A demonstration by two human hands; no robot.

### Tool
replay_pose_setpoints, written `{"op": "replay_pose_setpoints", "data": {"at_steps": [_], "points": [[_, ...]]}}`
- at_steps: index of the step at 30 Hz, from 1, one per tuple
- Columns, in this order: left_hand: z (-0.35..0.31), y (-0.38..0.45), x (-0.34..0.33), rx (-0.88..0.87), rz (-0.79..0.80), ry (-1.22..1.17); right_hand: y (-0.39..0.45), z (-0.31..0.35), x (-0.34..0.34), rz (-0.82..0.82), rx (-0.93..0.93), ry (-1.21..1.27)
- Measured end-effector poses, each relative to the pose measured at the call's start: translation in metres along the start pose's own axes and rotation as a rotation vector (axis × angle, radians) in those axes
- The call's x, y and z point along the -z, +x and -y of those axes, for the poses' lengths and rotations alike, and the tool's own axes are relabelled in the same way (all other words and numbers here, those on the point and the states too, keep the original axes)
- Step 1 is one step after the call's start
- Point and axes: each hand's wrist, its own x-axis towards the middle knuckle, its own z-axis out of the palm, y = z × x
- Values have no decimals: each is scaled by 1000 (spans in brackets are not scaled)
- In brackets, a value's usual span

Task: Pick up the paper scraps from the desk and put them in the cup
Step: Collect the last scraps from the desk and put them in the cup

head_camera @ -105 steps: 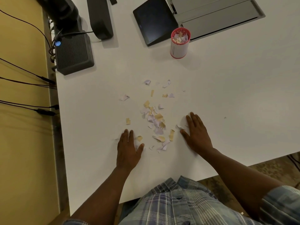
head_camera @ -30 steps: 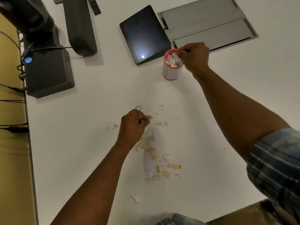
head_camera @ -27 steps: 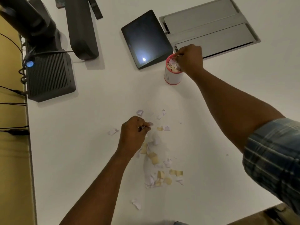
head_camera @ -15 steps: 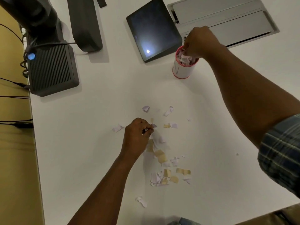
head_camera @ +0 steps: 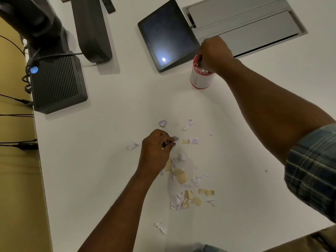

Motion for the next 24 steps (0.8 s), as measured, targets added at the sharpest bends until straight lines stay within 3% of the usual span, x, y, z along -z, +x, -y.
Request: {"op": "replay_pose_setpoints", "data": {"at_steps": [6, 10, 12, 16, 20, 24], "points": [[-24, 41, -3, 11, -66, -107, -58, -18, 1, -508, 41, 385], [-53, 84, -9, -48, -71, -63, -115, -34, -58, -624, -43, 514], [-71, 107, -11, -89, -58, -15, -143, -45, -98, -558, -91, 547], [-110, 161, -17, -227, -5, 181, -183, -65, -160, -248, -124, 504], [-130, 212, -30, -226, 13, 339, -190, -66, -177, -213, -14, 309], [-128, 235, -53, -268, 95, 567, -187, -65, -176, -183, -25, 251]]}}
